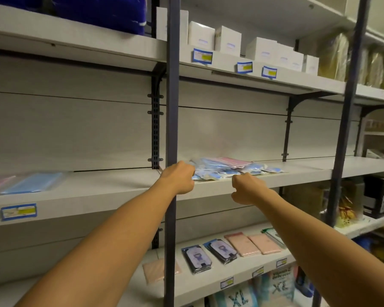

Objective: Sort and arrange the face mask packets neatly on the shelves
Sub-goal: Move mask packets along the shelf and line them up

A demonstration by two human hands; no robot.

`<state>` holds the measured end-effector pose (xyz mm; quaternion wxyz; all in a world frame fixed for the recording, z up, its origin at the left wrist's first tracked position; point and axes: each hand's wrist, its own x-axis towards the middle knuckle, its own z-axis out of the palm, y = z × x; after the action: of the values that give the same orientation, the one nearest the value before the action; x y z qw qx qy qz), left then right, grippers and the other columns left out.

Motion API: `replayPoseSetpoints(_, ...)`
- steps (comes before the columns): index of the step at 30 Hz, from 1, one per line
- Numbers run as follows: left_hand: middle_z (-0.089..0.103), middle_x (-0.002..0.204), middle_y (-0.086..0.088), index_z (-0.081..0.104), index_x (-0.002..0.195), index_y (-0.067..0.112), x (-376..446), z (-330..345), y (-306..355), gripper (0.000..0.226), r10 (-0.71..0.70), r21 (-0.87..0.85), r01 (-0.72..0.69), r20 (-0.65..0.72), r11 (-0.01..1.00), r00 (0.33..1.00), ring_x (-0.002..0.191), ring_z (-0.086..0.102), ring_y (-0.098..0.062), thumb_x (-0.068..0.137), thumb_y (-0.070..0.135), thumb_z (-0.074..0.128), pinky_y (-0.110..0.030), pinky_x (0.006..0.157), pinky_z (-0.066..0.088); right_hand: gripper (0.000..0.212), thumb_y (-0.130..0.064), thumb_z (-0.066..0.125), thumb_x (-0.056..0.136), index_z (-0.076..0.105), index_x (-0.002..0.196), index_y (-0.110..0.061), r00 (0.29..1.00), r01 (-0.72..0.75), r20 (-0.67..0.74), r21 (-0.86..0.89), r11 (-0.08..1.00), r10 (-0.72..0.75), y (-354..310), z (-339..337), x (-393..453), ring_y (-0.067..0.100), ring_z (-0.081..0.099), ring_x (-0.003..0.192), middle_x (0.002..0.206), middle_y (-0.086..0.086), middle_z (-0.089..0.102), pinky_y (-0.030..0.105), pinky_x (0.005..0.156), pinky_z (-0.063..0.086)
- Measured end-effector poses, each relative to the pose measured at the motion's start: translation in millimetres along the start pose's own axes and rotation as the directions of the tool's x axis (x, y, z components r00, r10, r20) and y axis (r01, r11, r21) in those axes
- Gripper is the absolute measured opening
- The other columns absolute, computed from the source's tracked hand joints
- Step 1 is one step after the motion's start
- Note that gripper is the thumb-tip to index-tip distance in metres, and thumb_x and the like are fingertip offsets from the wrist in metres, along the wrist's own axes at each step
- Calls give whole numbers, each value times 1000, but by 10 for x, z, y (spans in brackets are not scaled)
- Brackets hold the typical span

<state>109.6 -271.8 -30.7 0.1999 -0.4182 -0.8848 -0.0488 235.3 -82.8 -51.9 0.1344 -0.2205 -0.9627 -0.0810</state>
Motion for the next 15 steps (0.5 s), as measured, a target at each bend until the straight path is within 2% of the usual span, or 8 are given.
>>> replayPoseSetpoints(3,60,116,-10,64,118,16,296,137,129,26,13,-11,-13,-13,1000,1000,93,62,-31,95,17,50,-42,81,57,16,-19,59,90,57,103,-11,1000,-6,-11,-13,1000,6,233,110,167,25,59,84,99,8,60,30,62,45)
replayPoseSetpoints(8,63,111,-7,66,113,17,860,336,277,25,-19,-10,18,-37,1000,999,90,62,-29,92,18,53,-37,79,56,21,-19,62,88,59,107,-12,999,-19,-40,-11,1000,18,641,256,547,24,61,83,102,7,61,36,75,57)
replayPoseSetpoints(11,64,111,-7,67,111,17,1188,374,309,25,-50,-4,50,-40,999,998,93,63,-31,90,16,52,-36,77,53,15,-17,61,86,58,100,-12,998,-30,-52,-22,999,28,880,246,799,25,60,82,101,8,59,32,64,50)
replayPoseSetpoints(15,65,110,-10,67,112,15,1525,405,327,26,-82,2,82,-52,997,995,93,63,-32,93,18,50,-39,82,56,20,-18,58,88,59,107,-12,996,-59,-66,-7,998,58,1145,223,1090,30,59,88,100,8,55,31,66,44)
